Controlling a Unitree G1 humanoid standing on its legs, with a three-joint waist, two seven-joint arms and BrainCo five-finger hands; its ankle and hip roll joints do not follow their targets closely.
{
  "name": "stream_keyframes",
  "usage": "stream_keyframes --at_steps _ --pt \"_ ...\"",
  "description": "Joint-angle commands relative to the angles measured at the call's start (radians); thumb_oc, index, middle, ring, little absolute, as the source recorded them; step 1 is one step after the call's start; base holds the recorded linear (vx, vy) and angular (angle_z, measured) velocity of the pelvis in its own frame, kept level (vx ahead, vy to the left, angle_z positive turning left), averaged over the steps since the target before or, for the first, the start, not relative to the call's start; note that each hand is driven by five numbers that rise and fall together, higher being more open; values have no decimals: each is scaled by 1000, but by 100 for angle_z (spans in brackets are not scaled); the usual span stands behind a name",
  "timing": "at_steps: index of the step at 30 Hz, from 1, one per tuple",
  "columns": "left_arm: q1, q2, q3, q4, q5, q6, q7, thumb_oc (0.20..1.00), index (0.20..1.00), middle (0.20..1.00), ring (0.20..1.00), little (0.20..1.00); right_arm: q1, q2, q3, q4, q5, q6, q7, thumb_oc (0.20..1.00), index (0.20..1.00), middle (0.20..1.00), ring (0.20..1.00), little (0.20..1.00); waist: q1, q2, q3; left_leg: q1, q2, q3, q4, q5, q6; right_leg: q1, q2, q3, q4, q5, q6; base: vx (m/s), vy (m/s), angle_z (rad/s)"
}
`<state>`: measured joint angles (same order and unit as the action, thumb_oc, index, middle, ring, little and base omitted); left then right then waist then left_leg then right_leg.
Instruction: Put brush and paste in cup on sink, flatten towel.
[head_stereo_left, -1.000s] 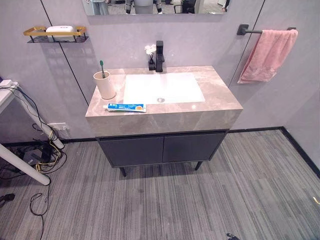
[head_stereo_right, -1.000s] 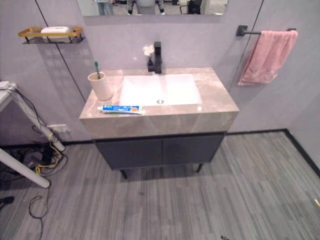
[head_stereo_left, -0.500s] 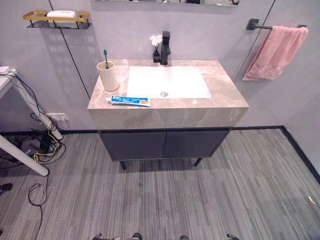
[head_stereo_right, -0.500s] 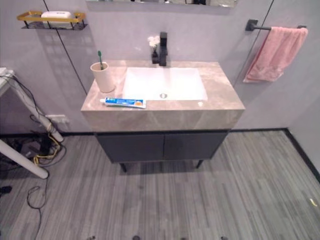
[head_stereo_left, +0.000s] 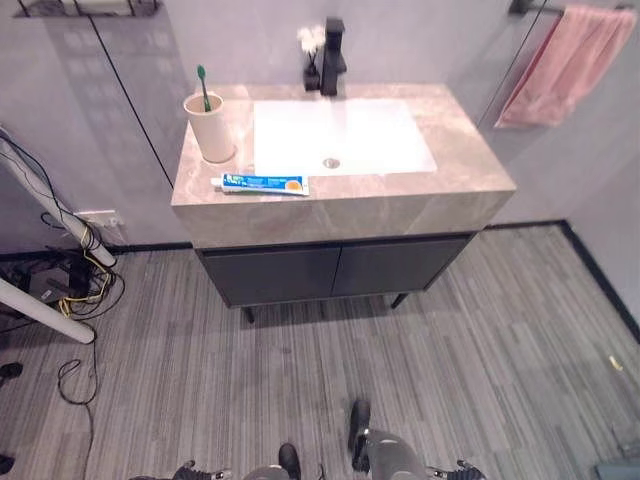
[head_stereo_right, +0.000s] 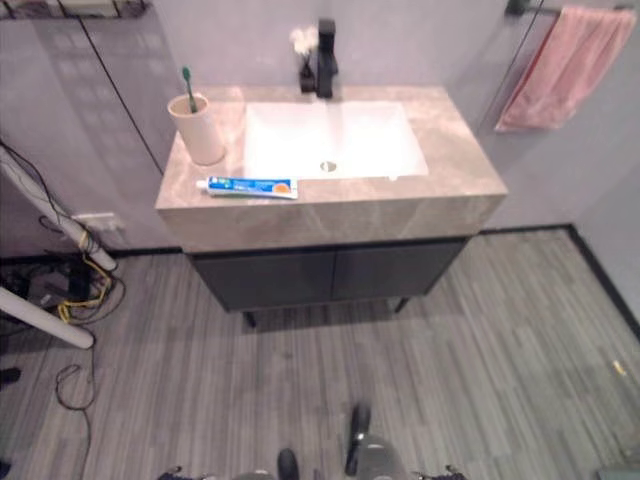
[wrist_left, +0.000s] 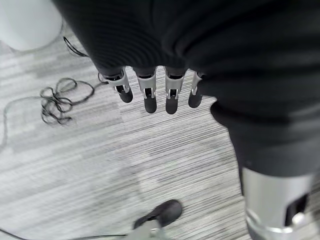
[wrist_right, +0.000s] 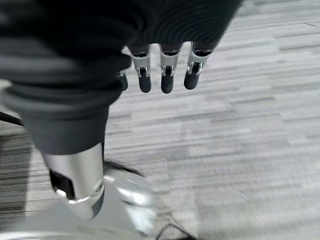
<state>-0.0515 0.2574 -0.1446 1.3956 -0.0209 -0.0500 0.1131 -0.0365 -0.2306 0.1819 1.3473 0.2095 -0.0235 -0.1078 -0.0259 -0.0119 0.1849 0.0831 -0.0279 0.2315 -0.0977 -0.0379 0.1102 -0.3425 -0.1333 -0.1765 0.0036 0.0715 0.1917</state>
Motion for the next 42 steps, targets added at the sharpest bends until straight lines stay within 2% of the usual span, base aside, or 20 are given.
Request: stream_keyframes --at_steps 1,2,6,7,9,11,13,14,15,17,20,22,23,24,26,27,29,31,38,42 --pt "6 19 -28 18 57 -3 16 1000 1000 1000 1000 1000 -13 -15 1 34 -51 5 -11 1000 1000 1000 1000 1000 -3 18 6 143 -64 -27 10 -108 -87 -15 4 56 11 179 -14 306 -32 14" --pt "6 16 -32 16 61 -2 16 1000 1000 1000 1000 1000 -9 -16 0 39 -60 7 -11 1000 1000 1000 1000 1000 -2 14 -2 156 -68 -30 10 -116 -91 -5 7 37 11 184 -19 302 -39 14" --pt "-6 3 -47 9 57 -7 17 1000 1000 1000 1000 1000 -10 -27 2 53 -70 8 -9 1000 1000 1000 1000 1000 -17 24 -28 196 -55 -77 10 -137 -102 16 37 73 30 174 -38 337 -99 45" --pt "0 -7 -44 13 45 -5 19 1000 1000 1000 1000 1000 -13 -41 4 50 -73 3 -13 1000 1000 1000 1000 1000 -10 42 -52 204 -31 -88 18 -113 -118 24 66 52 54 152 -57 357 -166 65" --pt "1 -11 -48 11 41 -6 18 1000 1000 1000 1000 1000 -18 -55 15 32 -77 -3 -13 1000 1000 1000 1000 1000 -11 54 -66 195 -4 -105 70 -85 -137 42 96 36 72 115 -84 387 -217 20" --pt "-9 -15 -58 2 38 -7 22 1000 1000 1000 1000 1000 -31 -72 28 -2 -79 -18 -21 1000 1000 1000 1000 1000 -11 62 -67 144 25 -97 209 -8 -188 85 130 24 65 81 -113 276 -230 3" --pt "-30 -4 -70 -14 41 -8 36 1000 1000 1000 1000 1000 -45 -90 35 -38 -68 -30 -33 1000 1000 1000 1000 1000 -5 33 -50 29 60 -78 391 82 -228 136 125 18 47 55 -138 193 -293 16" --pt "-58 7 -88 -43 34 -12 60 1000 1000 1000 1000 1000 -58 -110 33 -68 -48 -38 -50 1000 1000 1000 1000 1000 6 1 -20 -58 76 -53 525 111 -234 162 108 11 49 27 -159 130 -253 11" --pt "-59 7 -88 -43 34 -12 60 1000 1000 1000 1000 1000 -58 -110 33 -68 -48 -38 -50 1000 1000 1000 1000 1000 6 2 -20 -61 78 -54 530 109 -234 162 109 11 50 26 -159 121 -212 8" --pt "-75 13 -109 -72 33 -21 87 1000 1000 1000 1000 1000 -64 -121 29 -64 -37 -39 -70 1000 1000 1000 1000 1000 20 -17 -6 -134 96 -3 524 76 -213 183 91 8 46 9 -158 98 -83 1" --pt "-68 24 -119 -88 57 -23 112 1000 1000 1000 1000 1000 -63 -122 29 -40 -45 -37 -87 1000 1000 1000 1000 1000 45 -29 -4 -213 76 -11 447 18 -181 222 84 27 30 -4 -144 178 -20 9" --pt "-60 26 -115 -87 58 -23 117 1000 1000 1000 1000 1000 -58 -121 29 -36 -51 -38 -89 1000 1000 1000 1000 1000 50 -30 -8 -208 87 -12 392 10 -176 233 84 33 28 -11 -140 167 68 -7" --pt "-42 26 -105 -70 64 -19 120 1000 1000 1000 1000 1000 -49 -118 29 -27 -63 -35 -92 1000 1000 1000 1000 1000 60 -24 -13 -199 123 -27 277 34 -180 258 86 47 31 -32 -137 125 82 -22" --pt "-42 26 -105 -70 64 -19 120 1000 1000 1000 1000 1000 -49 -118 29 -27 -63 -35 -92 1000 1000 1000 1000 1000 60 -24 -12 -198 123 -26 276 34 -180 258 86 47 31 -32 -137 226 188 -23" --pt "-29 22 -115 -45 89 -16 119 1000 1000 1000 1000 1000 -36 -108 26 -17 -71 -34 -88 1000 1000 1000 1000 1000 61 -8 -15 -193 190 -25 181 116 -208 273 81 69 46 -58 -129 153 226 -24" --pt "-29 21 -117 -40 92 -12 118 1000 1000 1000 1000 1000 -32 -109 29 -15 -75 -33 -84 1000 1000 1000 1000 1000 64 -4 -12 -195 205 -30 181 126 -210 271 75 71 60 -66 -130 91 212 -28" --pt "-22 24 -118 -37 101 -15 113 1000 1000 1000 1000 1000 -31 -103 35 -14 -85 -35 -75 1000 1000 1000 1000 1000 64 1 -7 -175 199 -49 199 104 -209 263 71 94 82 -75 -127 74 211 -45" --pt "-19 22 -119 -33 105 -14 107 1000 1000 1000 1000 1000 -22 -95 27 -1 -91 -31 -69 1000 1000 1000 1000 1000 55 15 -18 -149 181 -33 173 88 -207 265 62 102 91 -74 -115 80 270 -48" --pt "-14 37 -126 -28 122 -15 79 1000 1000 1000 1000 1000 -47 -77 3 7 -60 -19 -39 1000 1000 1000 1000 1000 59 29 -27 -106 96 -6 171 14 -145 269 3 161 126 -53 -64 49 280 -14" --pt "-5 47 -112 -38 111 -19 71 1000 1000 1000 1000 1000 -82 -62 35 -36 -68 -25 -33 1000 1000 1000 1000 1000 80 28 -22 -95 71 17 156 0 -124 245 -25 147 146 -14 -41 -16 155 -18"
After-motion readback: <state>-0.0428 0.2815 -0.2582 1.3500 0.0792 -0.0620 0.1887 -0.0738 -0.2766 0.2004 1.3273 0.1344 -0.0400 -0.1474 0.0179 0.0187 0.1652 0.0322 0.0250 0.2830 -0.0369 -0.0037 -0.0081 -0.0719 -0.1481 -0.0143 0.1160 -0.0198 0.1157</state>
